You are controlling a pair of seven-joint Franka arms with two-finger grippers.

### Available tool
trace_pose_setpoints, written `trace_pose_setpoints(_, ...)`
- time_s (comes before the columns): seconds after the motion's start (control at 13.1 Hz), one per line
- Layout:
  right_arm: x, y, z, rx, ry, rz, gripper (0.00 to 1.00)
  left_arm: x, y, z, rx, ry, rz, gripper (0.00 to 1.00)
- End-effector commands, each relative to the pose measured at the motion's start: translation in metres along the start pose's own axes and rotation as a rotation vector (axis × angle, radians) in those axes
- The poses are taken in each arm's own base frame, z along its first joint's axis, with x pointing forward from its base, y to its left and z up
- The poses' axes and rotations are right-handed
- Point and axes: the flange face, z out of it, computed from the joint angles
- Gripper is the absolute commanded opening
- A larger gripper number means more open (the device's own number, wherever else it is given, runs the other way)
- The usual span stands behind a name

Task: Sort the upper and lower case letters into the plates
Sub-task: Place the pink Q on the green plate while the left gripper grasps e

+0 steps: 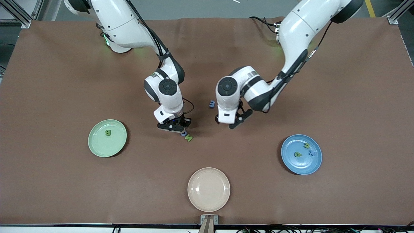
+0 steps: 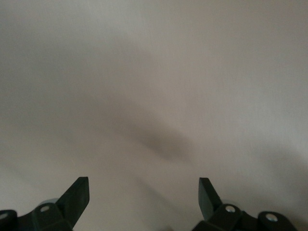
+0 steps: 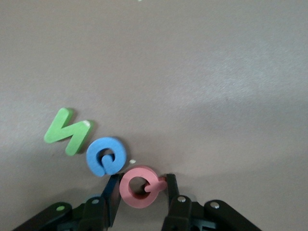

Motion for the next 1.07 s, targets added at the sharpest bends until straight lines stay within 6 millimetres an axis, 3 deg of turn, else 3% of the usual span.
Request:
trace_pose_setpoints(0.0, 0.021, 0.023, -0.001, -0.033, -0.007, 0.017, 0.04, -0.035, 0.000, 0.007, -0.026, -0.003, -0.029, 0.95)
trace_pose_setpoints(0.15, 0.043, 0.047, -0.010, -0.045, -0.015, -0.013, 0.03, -0.064, -0.007, 0.018, -0.053, 0.007, 0.025, 0.91)
trace_pose_setpoints(0.38, 0.081, 0.095, -0.029, -0.053, -0.014, -0.034, 0.03, -0.084, -0.010, 0.030, -0.097, 0.078, 0.167, 0.83)
trace_pose_setpoints(0.61, 0.120, 0.162, -0.047, -0.067, -0.034, -0.102, 0.03, -0.100, -0.009, 0.026, -0.116, 0.072, 0.337, 0.69)
trace_pose_setpoints(0.76, 0.142, 0.219, -0.054, -0.056, -0.063, -0.143, 0.03, -0.103, -0.010, 0.030, -0.109, 0.070, 0.370, 0.66)
trace_pose_setpoints(0.99, 0.159, 0.302, -0.047, -0.035, -0.098, -0.220, 0.03, -0.106, -0.013, 0.040, -0.088, 0.068, 0.497, 0.59)
